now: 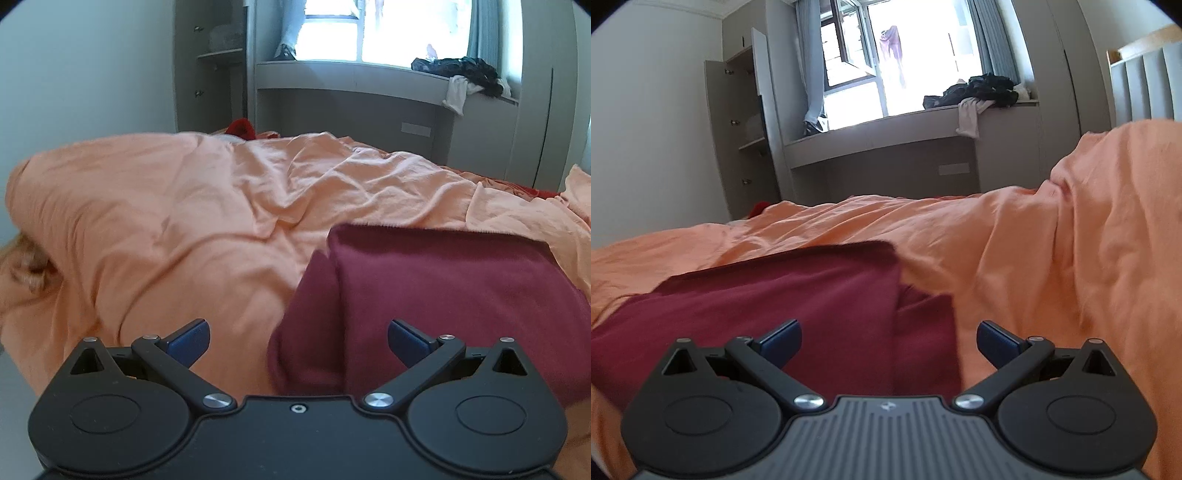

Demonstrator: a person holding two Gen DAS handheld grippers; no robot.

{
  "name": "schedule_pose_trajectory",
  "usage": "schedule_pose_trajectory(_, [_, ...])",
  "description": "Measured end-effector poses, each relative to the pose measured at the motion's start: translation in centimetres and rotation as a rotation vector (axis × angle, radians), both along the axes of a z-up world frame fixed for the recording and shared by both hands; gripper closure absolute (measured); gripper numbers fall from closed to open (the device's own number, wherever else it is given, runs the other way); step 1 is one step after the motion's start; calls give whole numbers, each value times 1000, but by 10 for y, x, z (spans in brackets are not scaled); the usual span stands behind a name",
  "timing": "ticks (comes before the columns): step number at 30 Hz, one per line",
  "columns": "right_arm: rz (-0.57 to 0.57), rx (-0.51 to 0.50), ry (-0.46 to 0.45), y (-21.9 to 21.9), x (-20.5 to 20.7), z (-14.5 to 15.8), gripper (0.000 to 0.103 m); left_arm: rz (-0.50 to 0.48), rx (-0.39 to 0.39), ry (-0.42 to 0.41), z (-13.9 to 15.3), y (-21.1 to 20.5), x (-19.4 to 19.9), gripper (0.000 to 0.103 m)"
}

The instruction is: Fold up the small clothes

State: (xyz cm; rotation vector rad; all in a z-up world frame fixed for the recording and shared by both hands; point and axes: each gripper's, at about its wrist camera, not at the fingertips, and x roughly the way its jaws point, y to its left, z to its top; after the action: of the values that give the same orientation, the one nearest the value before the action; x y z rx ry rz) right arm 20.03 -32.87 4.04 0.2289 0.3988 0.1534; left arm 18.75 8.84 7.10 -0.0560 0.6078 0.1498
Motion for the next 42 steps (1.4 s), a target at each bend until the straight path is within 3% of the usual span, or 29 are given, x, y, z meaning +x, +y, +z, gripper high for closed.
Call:
schedule_pose_trajectory(6, [-5, -23, -19, 26, -25, -4, 0, 54, -68, 6, -26, 28, -31, 1])
schedule_pose_trajectory(9, [52, -52, -57, 47, -26, 7, 0, 58, -87, -19, -33, 35, -36, 1])
schedule_pose_trajectory(12, [161, -48, -89, 73, -19, 23, 0, 22, -114, -45, -41, 39, -35, 1])
schedule_pose_trajectory(15, [341, 39, -100, 102, -1, 40, 0, -15, -143, -84, -49, 44, -35, 4])
schedule_pose_trajectory(18, [522, 70, -98, 145, 21, 58, 1, -41, -190, -118, -55, 54, -38, 13])
schedule_pose_trajectory(22, [668, -30, -119, 214, 47, 73, 19, -33, -311, -143, -58, 68, -37, 21])
schedule_pose_trajectory(24, [716, -54, -107, 243, 62, 77, 26, -18, -328, -130, -60, 71, -31, 32])
schedule_pose_trajectory(25, [738, -55, -94, 255, 69, 79, 31, -16, -333, -122, -61, 72, -29, 33])
schedule_pose_trajectory(29, [790, -60, -29, 292, 93, 81, 51, -42, -423, -106, -65, 79, -22, 59])
schedule_pose_trajectory(31, [826, -57, 24, 303, 103, 80, 55, -53, -470, -94, -67, 82, -18, 69])
schedule_pose_trajectory(33, [851, -85, 87, 317, 116, 74, 57, -66, -513, -87, -70, 83, -13, 89])
schedule_pose_trajectory(34, [858, -101, 108, 321, 120, 70, 63, -71, -531, -88, -70, 83, -12, 90])
schedule_pose_trajectory(37, [854, -144, 137, 330, 124, 62, 98, -63, -533, -106, -71, 82, -11, 96])
schedule_pose_trajectory(42, [815, -115, 88, 324, 122, 63, 102, -39, -567, -163, -71, 86, -19, 99])
